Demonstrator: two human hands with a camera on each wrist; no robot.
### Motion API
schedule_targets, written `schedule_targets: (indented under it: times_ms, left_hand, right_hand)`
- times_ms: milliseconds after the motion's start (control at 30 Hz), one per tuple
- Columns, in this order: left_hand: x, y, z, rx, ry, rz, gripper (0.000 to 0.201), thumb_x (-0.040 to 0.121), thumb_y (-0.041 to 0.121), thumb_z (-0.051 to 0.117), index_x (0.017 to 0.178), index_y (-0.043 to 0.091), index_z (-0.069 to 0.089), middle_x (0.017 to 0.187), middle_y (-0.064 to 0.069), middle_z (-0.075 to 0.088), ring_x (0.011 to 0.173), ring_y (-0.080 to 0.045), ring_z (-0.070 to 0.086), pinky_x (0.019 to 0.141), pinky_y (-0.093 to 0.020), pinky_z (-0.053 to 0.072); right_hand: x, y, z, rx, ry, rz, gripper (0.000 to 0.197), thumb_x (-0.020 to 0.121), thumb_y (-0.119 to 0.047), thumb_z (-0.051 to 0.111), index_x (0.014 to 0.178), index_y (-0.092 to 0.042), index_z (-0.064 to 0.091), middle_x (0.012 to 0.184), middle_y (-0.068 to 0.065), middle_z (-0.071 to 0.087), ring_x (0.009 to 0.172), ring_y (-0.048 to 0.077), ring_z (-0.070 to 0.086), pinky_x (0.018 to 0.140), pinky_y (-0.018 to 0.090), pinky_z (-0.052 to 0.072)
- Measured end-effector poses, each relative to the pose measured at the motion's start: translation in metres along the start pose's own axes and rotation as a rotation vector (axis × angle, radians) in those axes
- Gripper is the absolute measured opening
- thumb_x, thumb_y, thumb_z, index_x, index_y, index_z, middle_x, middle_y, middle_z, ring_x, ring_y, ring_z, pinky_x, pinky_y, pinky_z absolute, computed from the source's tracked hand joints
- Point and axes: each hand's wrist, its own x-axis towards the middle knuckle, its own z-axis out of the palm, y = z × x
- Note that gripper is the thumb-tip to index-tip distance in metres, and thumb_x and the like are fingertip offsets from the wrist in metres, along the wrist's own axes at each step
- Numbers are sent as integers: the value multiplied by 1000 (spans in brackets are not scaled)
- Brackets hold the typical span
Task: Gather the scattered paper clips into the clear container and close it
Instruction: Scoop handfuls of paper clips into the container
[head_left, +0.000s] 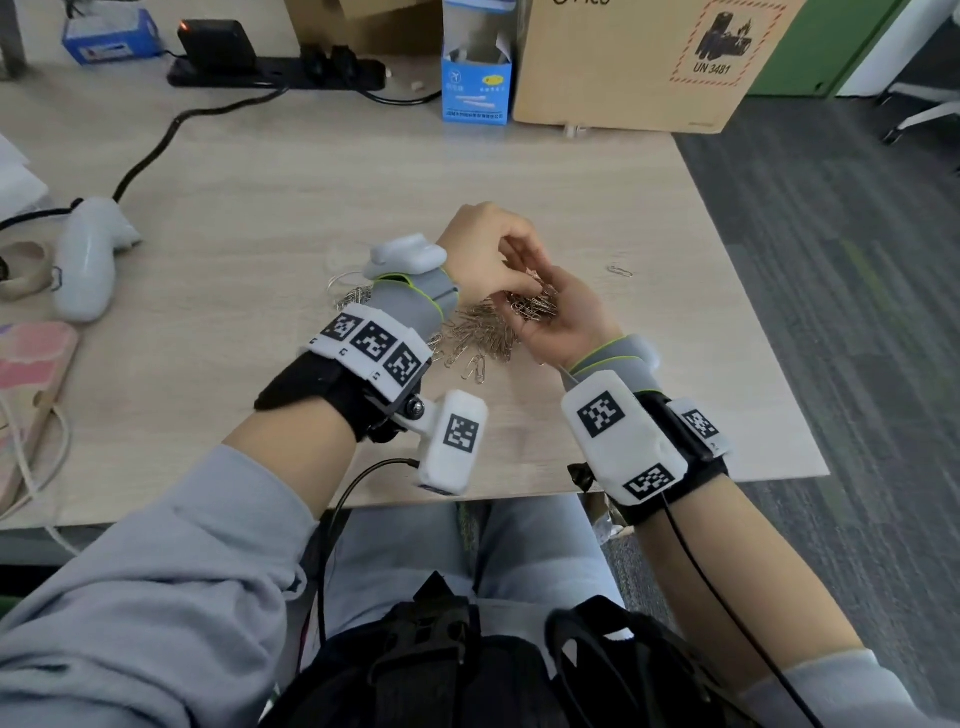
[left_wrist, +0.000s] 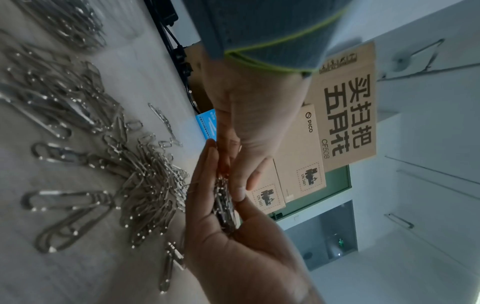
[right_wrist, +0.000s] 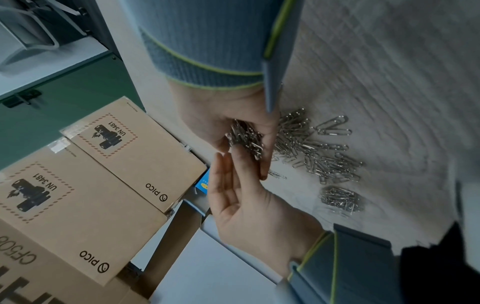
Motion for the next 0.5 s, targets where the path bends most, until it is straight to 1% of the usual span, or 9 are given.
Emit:
schedule_targets:
  times_ms: [67,100,200,233,300,367,400,433,500]
  left_hand:
    - [-3,-2,-9,-14,38,17,26,64,8,79,89,8,71,77,-2,66,59,15,57,64,-2,44]
    - [-5,-4,-13,-20,64,22,26,65,8,78,90,7,71,78,-1,65,60,16,56,64,-1,44]
    - [-14,-12,-28,-25,152,14,24,67,13,78,88,4,71,80,-2,66,61,17,56,65,0,42]
    - [-19,-17,-34,-13,191,-5,22,68,15,77,87,5,71,80,-2,67,62,16,56,64,1,40]
    - [-28,-27,-41,28,255,-59,18,72,19,74,86,7,72,83,-4,69,65,10,57,61,2,36]
    - [-40,-40,-49,74,326,-117,18,76,23,71,88,10,72,91,-6,71,74,-3,55,62,-1,35]
    - [-46,-48,-52,93,355,-151,19,76,26,70,89,11,71,95,-6,71,79,-8,54,64,-4,35]
    - [-52,-56,-55,102,378,-192,23,76,30,69,91,13,71,98,-5,71,83,-11,54,69,-11,37]
    - [-64,-70,-62,99,391,-272,36,73,44,67,94,16,70,103,-3,70,88,-15,55,79,-23,40]
  right_hand:
    - [5,2,2,83,36,18,30,97,-11,39,75,2,56,54,16,66,70,27,61,50,33,57]
    - [6,2,3,123,40,26,30,97,-10,40,75,4,54,55,19,65,70,30,60,49,36,56]
    - [12,4,6,153,2,46,34,98,-11,35,79,9,55,60,23,66,57,36,67,52,39,57]
    - [15,7,9,150,-8,56,36,98,-11,33,80,10,56,61,25,66,57,37,67,55,39,58]
    - [17,9,13,161,-24,66,37,98,-11,31,82,12,56,64,29,66,65,39,66,65,41,56]
    - [19,12,20,139,-41,77,37,98,-11,30,82,12,55,66,30,66,67,40,65,75,45,53]
    - [19,14,24,126,-49,84,38,98,-11,30,82,12,55,66,31,66,70,40,65,81,47,51]
    - [19,17,28,115,-54,93,38,98,-11,29,82,12,55,66,31,66,78,40,64,88,44,49]
    - [19,24,37,89,-58,116,39,98,-10,29,81,13,55,68,30,66,104,39,59,99,41,46]
